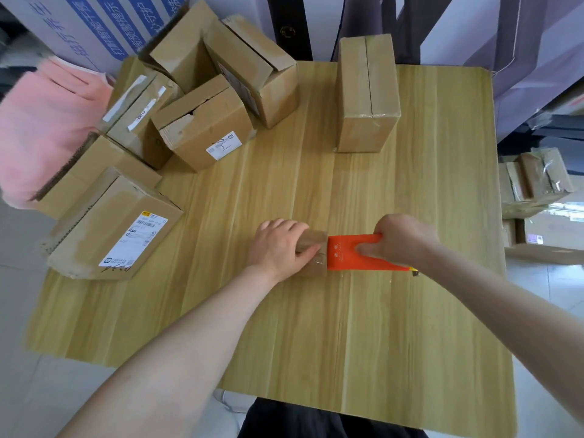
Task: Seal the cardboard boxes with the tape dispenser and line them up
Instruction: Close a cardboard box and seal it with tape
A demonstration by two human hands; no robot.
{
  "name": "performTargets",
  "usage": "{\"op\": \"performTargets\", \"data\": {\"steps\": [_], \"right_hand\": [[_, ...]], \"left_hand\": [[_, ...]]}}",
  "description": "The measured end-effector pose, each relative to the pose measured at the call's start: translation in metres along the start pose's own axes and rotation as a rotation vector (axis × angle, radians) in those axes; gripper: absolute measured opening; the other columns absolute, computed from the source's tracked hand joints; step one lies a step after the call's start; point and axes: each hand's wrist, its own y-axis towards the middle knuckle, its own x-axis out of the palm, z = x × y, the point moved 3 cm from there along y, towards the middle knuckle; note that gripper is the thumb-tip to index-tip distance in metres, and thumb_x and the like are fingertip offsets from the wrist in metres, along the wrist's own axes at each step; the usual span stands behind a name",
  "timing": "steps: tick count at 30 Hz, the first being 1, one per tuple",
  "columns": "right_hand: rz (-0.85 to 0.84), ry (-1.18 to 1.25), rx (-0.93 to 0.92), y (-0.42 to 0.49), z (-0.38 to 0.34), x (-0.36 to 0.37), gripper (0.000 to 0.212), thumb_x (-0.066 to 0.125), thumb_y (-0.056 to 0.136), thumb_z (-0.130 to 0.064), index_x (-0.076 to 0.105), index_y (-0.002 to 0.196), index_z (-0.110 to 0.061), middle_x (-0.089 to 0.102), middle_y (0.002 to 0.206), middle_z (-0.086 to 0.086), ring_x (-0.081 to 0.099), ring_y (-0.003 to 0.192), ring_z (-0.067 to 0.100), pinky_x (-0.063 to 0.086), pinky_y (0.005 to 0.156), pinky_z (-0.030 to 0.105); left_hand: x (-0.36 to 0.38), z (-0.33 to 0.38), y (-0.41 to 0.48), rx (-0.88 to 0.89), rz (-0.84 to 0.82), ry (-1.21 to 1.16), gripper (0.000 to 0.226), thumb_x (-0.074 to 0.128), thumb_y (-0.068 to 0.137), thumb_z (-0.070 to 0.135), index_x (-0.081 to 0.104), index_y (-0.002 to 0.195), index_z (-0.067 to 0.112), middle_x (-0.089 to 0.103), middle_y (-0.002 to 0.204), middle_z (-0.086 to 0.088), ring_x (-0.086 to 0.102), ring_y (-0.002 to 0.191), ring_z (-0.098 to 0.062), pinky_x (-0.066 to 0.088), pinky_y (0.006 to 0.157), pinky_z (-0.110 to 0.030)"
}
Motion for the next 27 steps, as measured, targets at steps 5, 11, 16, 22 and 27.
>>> {"op": "performTargets", "data": {"steps": [5, 11, 16, 22, 27], "right_hand": [[-0.019, 0.026, 0.148, 0.006, -0.017, -0.017, 0.040, 0.063, 0.077, -0.056, 0.053, 0.072, -0.016, 0.056, 0.070, -0.002, 0.052, 0.061, 0.017, 0.034, 0.050, 0.023], [0.001, 0.159, 0.310, 0.004, -0.012, 0.010, 0.043, 0.059, 0.082, -0.055, 0.054, 0.071, -0.014, 0.055, 0.068, -0.001, 0.051, 0.058, 0.016, 0.034, 0.051, 0.023], [0.201, 0.558, 0.260, -0.040, 0.005, 0.013, 0.042, 0.061, 0.084, -0.049, 0.067, 0.073, -0.009, 0.064, 0.060, 0.006, 0.061, 0.047, 0.022, 0.044, 0.043, 0.023], [0.370, 1.004, 0.043, -0.093, -0.003, 0.002, 0.021, 0.069, 0.088, -0.023, 0.070, 0.071, -0.010, 0.064, 0.056, 0.018, 0.058, 0.041, 0.026, 0.053, 0.040, 0.045], [0.413, 1.070, -0.056, -0.123, -0.018, -0.005, 0.013, 0.073, 0.084, -0.024, 0.072, 0.077, -0.013, 0.060, 0.052, 0.008, 0.056, 0.039, 0.020, 0.050, 0.042, 0.043]], "left_hand": [[-0.003, 0.000, 0.000, 0.018, 0.003, 0.012, 0.047, 0.028, 0.090, 0.063, 0.058, 0.100, 0.028, 0.062, 0.097, 0.011, 0.056, 0.097, -0.015, 0.040, 0.087, -0.033], [0.000, -0.001, -0.008, -0.075, -0.009, 0.011, 0.062, 0.018, 0.087, 0.068, 0.060, 0.106, 0.026, 0.064, 0.102, 0.008, 0.056, 0.100, -0.018, 0.036, 0.084, -0.034], [0.002, 0.007, -0.042, -0.482, -0.015, -0.053, 0.058, 0.028, 0.088, 0.066, 0.061, 0.112, 0.023, 0.065, 0.109, 0.000, 0.056, 0.104, -0.024, 0.036, 0.085, -0.040], [-0.035, 0.011, -0.060, -0.765, 0.130, -0.636, 0.035, 0.056, 0.092, 0.040, 0.058, 0.124, 0.026, 0.059, 0.126, 0.006, 0.047, 0.123, -0.018, 0.032, 0.104, -0.041], [-0.120, 0.022, -0.052, -0.522, -0.100, -1.451, 0.027, 0.050, 0.097, 0.037, 0.069, 0.104, 0.018, 0.073, 0.100, 0.000, 0.068, 0.095, -0.017, 0.051, 0.091, -0.033]]}}
